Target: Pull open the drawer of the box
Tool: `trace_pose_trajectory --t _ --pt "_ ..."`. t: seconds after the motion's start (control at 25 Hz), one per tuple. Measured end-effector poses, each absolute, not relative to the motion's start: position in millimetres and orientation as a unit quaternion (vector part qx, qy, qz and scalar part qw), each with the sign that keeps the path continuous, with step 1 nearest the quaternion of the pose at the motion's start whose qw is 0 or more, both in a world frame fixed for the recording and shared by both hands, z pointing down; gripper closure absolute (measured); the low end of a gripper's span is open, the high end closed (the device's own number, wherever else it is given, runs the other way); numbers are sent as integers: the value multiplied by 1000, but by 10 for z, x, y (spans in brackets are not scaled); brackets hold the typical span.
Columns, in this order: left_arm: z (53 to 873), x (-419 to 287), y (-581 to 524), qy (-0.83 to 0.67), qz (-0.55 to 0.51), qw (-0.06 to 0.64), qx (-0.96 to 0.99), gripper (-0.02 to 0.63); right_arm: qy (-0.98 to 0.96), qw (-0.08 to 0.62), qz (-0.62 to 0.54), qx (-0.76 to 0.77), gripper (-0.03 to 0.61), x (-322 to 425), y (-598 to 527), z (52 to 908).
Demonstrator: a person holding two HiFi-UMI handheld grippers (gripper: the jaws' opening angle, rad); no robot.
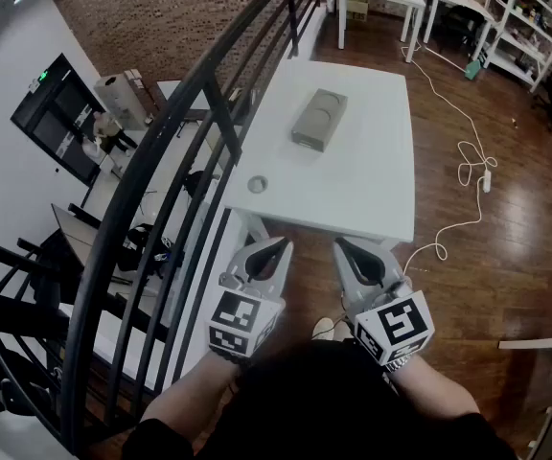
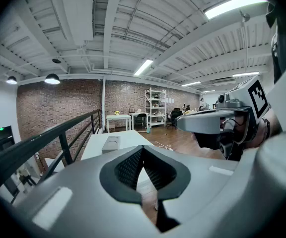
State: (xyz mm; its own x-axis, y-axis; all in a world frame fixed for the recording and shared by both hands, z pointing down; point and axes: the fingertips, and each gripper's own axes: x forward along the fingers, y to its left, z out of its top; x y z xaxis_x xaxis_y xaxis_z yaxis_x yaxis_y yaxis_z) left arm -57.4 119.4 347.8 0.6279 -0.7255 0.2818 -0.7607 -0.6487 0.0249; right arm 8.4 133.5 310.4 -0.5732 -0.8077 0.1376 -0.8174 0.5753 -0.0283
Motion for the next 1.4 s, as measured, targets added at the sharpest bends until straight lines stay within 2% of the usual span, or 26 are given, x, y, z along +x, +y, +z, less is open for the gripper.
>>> trace_pose_trajectory --t 0.36,0.96,1.4 --pt "3496 -221 955 -420 132 71 895 598 -893 57 41 444 586 408 1106 3111" --pt "3545 -75 601 -416 132 71 897 597 -893 57 31 446 586 516 824 3119" --pt "3825 -13 23 -406 121 113 899 597 -886 93 48 453 586 536 323 3335"
